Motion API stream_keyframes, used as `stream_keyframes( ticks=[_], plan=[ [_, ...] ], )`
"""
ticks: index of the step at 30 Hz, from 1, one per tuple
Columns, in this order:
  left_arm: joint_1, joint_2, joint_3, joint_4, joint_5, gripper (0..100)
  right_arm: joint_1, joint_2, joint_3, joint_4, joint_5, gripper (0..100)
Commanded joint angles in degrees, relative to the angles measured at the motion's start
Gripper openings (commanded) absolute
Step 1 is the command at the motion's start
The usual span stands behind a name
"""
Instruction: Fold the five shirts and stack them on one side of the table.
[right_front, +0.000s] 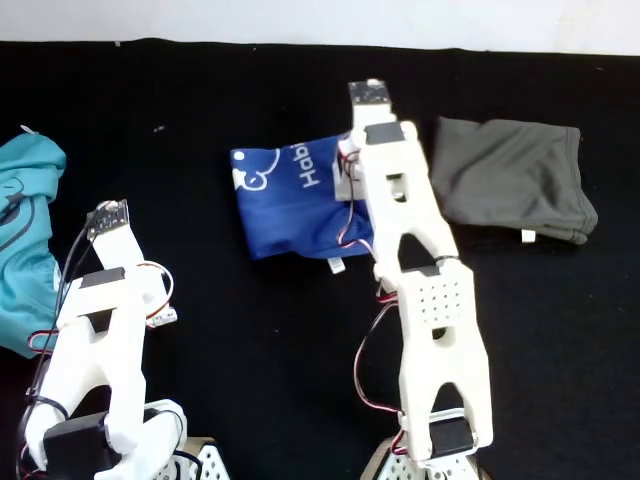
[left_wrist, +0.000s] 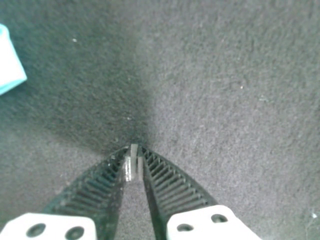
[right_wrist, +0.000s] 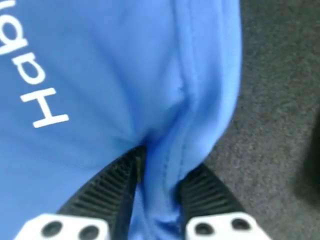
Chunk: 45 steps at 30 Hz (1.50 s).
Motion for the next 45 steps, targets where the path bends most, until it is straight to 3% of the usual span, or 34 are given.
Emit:
stream_keyframes(
  ticks=[1, 10, 13, 25, 32, 38, 45],
  plan=[
    [-0.6, 0.2, 0.2, -1.8, 0.5, 3, 1.5, 0.1, -7.3, 5.7, 0.0, 0.6],
    [-0.6, 0.2, 0.2, -1.8, 0.5, 3, 9.9, 0.1, -36.4, 22.5, 7.8, 0.6],
    [-0.6, 0.2, 0.2, -1.8, 0.5, 3, 14.2, -0.7, -42.2, 22.9, 9.7, 0.6],
    [-0.6, 0.2, 0.2, -1.8, 0.5, 3, 29.8, -0.3, -32.1, 16.3, 22.5, 0.6],
    [-0.6, 0.2, 0.2, -1.8, 0.5, 3, 30.2, 2.8, -31.2, 17.8, 26.8, 0.6],
    [-0.6, 0.2, 0.2, -1.8, 0.5, 3, 29.4, -3.8, -41.2, 21.3, 27.0, 0.6],
    [-0.6, 0.2, 0.2, -1.8, 0.5, 3, 30.2, -12.8, -42.2, 21.4, 28.0, 0.6]
  ],
)
